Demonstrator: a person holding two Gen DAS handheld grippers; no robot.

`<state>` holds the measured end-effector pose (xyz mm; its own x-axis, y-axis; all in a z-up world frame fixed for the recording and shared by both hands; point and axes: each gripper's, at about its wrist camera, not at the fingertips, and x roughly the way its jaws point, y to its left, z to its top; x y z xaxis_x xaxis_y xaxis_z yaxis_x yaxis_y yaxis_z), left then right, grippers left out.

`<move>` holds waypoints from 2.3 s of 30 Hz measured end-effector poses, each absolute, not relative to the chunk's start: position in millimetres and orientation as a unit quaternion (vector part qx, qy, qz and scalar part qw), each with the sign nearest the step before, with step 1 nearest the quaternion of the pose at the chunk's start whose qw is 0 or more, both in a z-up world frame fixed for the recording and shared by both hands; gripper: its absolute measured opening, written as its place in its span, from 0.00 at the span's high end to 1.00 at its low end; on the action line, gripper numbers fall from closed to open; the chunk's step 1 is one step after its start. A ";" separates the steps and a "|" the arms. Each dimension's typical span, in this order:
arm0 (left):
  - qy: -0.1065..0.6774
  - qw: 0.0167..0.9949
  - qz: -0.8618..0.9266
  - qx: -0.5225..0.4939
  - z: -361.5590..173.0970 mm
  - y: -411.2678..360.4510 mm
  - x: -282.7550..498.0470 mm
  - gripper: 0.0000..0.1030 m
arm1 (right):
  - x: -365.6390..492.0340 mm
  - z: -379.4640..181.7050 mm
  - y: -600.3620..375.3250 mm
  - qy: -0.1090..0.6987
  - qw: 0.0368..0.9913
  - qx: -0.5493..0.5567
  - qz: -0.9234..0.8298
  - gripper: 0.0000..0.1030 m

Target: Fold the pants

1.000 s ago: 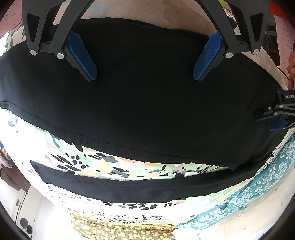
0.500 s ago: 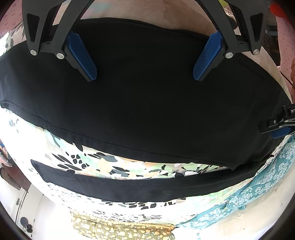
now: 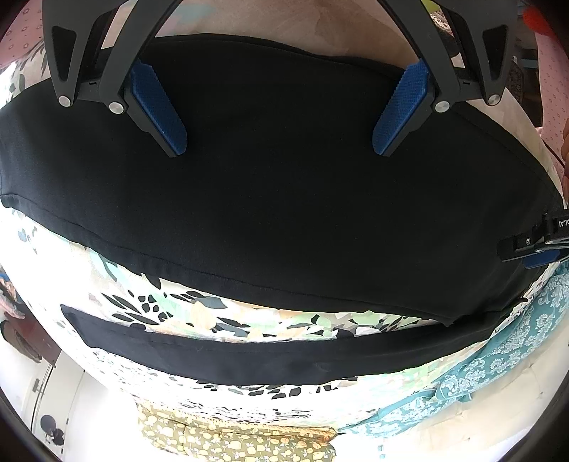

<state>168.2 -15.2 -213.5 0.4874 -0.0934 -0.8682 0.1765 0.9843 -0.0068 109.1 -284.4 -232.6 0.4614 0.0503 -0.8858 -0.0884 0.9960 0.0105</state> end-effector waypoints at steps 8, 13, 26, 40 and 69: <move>0.501 0.861 -0.072 0.039 -214.2 -11.2 169.4 0.01 | 107.2 -232.5 -283.8 0.514 0.857 -0.019 0.040 0.00; 0.503 0.861 -0.070 0.040 -215.7 -10.4 171.1 0.01 | 106.4 -232.7 -283.9 0.511 0.859 -0.019 0.040 0.00; 0.503 0.861 -0.063 0.039 -216.0 -8.8 171.4 0.01 | 106.5 -232.2 -283.8 0.509 0.860 -0.019 0.041 0.00; 0.505 0.861 -0.053 0.034 -218.3 -3.4 174.5 0.01 | 106.4 -231.3 -284.0 0.507 0.861 -0.019 0.040 0.00; 0.489 0.872 0.017 0.018 -211.9 42.4 193.3 0.01 | 122.2 -203.2 -320.5 0.505 0.863 0.029 0.019 0.00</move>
<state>193.3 42.4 -211.9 0.5217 0.0466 -0.8519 -0.0118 0.9988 0.0474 122.2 -320.5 -203.2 0.4896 0.0623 -0.8697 -0.0042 0.9976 0.0692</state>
